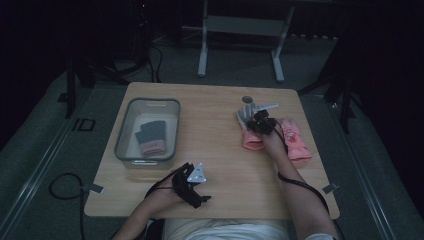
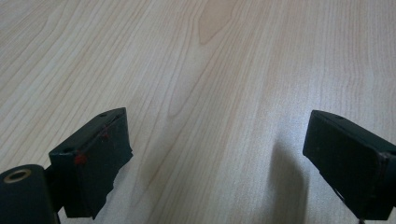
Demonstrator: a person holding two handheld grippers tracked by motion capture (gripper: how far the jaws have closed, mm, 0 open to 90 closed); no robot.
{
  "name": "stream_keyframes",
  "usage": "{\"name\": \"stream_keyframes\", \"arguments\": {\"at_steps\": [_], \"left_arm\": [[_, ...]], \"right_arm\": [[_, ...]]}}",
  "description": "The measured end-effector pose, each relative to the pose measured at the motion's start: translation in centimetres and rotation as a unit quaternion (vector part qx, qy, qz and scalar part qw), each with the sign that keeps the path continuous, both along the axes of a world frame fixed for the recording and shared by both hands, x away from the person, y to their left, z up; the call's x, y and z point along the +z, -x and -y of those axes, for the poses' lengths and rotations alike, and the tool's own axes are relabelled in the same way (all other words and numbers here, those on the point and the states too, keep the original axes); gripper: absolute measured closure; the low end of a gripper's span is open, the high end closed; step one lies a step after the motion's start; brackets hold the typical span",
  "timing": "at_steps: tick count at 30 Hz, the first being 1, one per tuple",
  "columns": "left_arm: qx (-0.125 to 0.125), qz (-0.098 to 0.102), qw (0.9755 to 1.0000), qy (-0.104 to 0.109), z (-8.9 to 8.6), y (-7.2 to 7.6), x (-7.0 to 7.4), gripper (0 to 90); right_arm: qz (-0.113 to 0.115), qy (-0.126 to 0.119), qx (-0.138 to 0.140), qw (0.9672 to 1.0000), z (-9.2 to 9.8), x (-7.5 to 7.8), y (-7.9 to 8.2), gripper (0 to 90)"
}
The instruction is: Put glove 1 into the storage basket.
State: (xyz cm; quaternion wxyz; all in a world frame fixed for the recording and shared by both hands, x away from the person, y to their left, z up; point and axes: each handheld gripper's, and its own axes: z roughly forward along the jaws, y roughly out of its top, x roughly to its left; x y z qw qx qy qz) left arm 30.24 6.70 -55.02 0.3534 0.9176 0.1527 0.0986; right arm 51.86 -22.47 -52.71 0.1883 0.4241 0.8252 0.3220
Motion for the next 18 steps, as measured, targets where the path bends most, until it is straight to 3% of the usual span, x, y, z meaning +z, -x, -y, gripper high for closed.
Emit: {"name": "stream_keyframes", "arguments": {"at_steps": [3,4,8,11,13,14,15,18], "left_arm": [[0.000,0.001,1.0000,-0.002,0.0,0.0,0.0,7.2],[-0.001,0.000,1.0000,-0.002,0.0,0.0,0.0,7.2],[-0.002,0.002,1.0000,-0.004,0.1,0.1,-0.1,7.2],[-0.004,0.005,0.9999,-0.010,0.2,0.2,-0.1,7.2],[-0.005,0.004,1.0000,-0.006,0.2,0.2,-0.1,7.2],[-0.005,0.004,1.0000,-0.006,0.2,0.2,-0.1,7.2],[-0.003,0.005,1.0000,-0.004,0.1,0.2,-0.1,7.2],[-0.001,0.007,1.0000,-0.002,0.1,0.2,-0.1,7.2]], "right_arm": [[0.008,-0.004,-0.004,0.9999,-0.3,0.9,0.8,87.7],[0.022,-0.006,-0.004,0.9997,-1.0,2.6,2.1,88.0],[0.039,-0.007,-0.003,0.9992,-1.8,4.9,4.2,88.2],[0.048,-0.028,-0.012,0.9984,-2.0,6.5,6.1,88.2],[0.054,-0.032,-0.015,0.9979,-2.3,7.3,7.5,88.2],[0.054,-0.032,-0.015,0.9979,-2.3,7.3,7.5,88.2],[0.057,-0.037,-0.021,0.9975,-2.9,7.8,9.2,88.2],[0.057,-0.032,-0.024,0.9976,-3.7,8.1,11.1,88.2]]}}
